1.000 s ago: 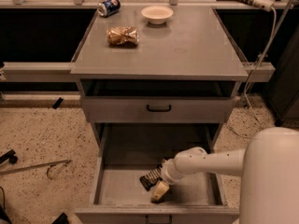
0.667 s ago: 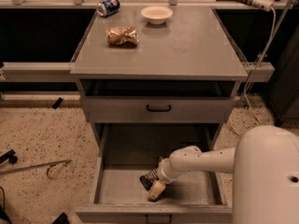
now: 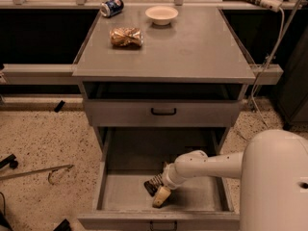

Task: Pick rxbar chocolate from middle drawer and place on counter

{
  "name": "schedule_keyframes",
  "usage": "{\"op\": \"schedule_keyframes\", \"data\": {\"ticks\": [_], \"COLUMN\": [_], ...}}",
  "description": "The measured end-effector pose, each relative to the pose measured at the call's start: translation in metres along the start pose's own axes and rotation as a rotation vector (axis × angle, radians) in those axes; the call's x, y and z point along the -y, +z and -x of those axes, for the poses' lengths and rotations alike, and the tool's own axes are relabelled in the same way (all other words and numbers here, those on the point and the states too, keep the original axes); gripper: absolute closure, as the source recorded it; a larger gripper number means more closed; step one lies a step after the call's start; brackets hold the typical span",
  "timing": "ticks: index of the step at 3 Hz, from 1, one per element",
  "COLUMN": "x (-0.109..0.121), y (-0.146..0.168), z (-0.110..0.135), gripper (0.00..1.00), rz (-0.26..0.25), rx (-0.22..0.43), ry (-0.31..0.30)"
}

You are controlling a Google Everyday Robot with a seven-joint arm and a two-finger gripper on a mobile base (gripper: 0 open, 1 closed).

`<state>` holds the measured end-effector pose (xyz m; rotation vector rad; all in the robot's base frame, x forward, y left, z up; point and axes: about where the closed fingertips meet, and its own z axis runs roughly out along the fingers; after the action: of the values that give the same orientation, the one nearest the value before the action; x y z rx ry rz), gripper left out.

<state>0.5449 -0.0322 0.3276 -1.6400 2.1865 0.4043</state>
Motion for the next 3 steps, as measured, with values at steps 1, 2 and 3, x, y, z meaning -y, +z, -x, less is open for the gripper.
{"op": "schedule_keyframes", "data": {"ticks": [1,2,3], "x": [-0.0116,-0.0116,-0.0116], "y": [-0.0156,-0.0155,-0.0155], "z": [0.0216,0.0216,0.0216], "gripper": [0.0,0.0,0.18], "rz": [0.002,0.002,0.002], "rx": [0.013,0.013,0.013], "ry": [-0.022,-0.022,-0.022]}}
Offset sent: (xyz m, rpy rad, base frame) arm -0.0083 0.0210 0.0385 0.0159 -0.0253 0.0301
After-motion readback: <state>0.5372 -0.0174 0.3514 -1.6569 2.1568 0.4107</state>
